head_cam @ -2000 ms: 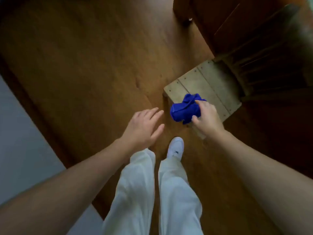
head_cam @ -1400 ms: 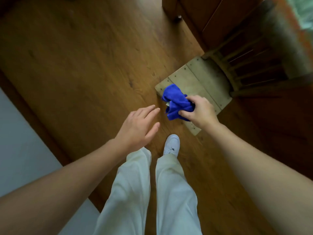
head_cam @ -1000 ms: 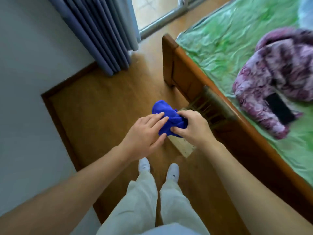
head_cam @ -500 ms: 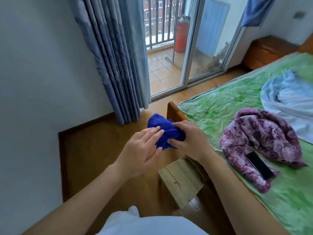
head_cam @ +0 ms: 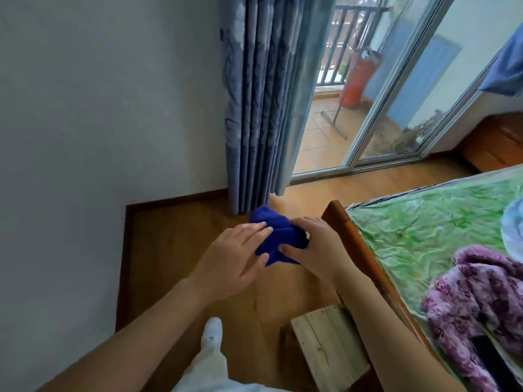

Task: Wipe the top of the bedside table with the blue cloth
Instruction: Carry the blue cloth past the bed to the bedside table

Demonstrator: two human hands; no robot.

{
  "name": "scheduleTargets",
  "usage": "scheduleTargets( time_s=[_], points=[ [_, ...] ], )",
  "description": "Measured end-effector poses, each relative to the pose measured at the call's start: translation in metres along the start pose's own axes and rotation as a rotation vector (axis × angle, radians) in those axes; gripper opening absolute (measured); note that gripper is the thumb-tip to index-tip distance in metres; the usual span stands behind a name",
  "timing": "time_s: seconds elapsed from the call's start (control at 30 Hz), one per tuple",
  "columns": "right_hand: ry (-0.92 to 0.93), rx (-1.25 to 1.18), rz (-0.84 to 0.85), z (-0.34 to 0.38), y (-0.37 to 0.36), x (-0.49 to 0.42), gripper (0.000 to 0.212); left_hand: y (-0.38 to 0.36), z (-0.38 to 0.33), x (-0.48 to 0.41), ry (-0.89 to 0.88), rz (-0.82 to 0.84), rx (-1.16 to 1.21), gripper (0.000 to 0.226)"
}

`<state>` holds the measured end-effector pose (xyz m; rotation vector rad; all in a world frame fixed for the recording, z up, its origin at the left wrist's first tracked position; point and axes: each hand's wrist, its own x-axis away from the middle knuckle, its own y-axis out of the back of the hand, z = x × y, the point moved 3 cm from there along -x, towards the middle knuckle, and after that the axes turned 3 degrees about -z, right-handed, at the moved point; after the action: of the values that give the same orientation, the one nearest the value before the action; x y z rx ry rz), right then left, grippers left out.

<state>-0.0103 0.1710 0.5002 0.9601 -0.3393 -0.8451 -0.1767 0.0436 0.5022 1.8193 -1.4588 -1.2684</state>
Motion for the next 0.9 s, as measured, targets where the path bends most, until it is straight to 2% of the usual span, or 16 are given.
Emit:
scheduleTargets(
  time_s=[0.17, 0.37, 0.63, 0.9],
  points=[
    [-0.03, 0.052, 0.083, 0.02, -0.047, -0.074, 0.043, 0.006, 0.094, -0.02, 0.033, 0.079, 0.001, 0.05],
    [-0.128, 0.121, 0.081, -0.001, -0.073, -0.129, 0.038, -0.022, 0.157, -0.064, 0.01, 0.175, 0.016, 0.051],
    [-0.261, 0.095, 0.004, -0.086, -0.049, -0.193, 0.037, -0.079, 0.181, -0.18, -0.085, 0.318, 0.039, 0.053],
    [-0.353, -0.012, -0.121, -0.181, 0.018, -0.297, 0.037, -0.125, 0.185, -0.357, -0.197, 0.356, 0.056, 0.054]
  ],
)
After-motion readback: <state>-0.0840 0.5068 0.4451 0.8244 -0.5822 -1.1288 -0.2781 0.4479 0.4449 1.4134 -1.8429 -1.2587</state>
